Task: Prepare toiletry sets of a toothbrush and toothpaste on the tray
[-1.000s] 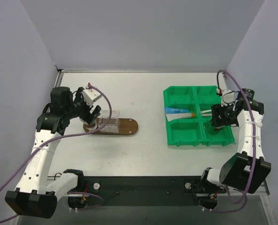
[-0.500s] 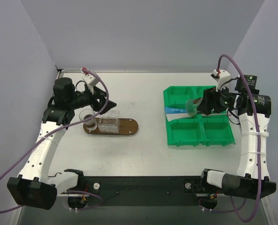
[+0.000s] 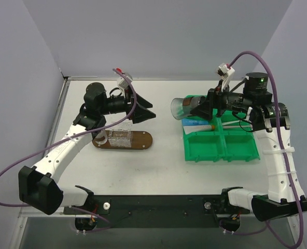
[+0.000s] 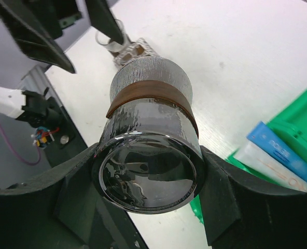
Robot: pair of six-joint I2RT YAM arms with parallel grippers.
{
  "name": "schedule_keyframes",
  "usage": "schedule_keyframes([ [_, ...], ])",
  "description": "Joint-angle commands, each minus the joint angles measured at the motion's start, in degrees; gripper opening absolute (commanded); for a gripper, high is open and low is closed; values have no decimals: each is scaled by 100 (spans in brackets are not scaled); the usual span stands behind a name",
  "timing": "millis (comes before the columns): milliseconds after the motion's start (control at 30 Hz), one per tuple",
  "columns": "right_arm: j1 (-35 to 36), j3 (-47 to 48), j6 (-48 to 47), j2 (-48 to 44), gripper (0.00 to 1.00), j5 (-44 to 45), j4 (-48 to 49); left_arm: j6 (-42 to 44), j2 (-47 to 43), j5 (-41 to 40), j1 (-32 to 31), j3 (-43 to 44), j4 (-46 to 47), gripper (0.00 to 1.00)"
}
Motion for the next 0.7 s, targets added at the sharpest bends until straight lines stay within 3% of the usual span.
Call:
schedule_keyframes([
  [0, 367, -49, 470, -138, 0, -605, 1150, -772, 181, 179, -253, 73, 1260, 83],
  [500, 930, -436, 946, -94, 0, -490, 1933, -1870, 699, 346, -464, -23, 2674, 83],
  [667, 1044, -620, 963, -129, 0, -455, 2179, -2336, 788, 381, -543, -129, 3228, 79],
])
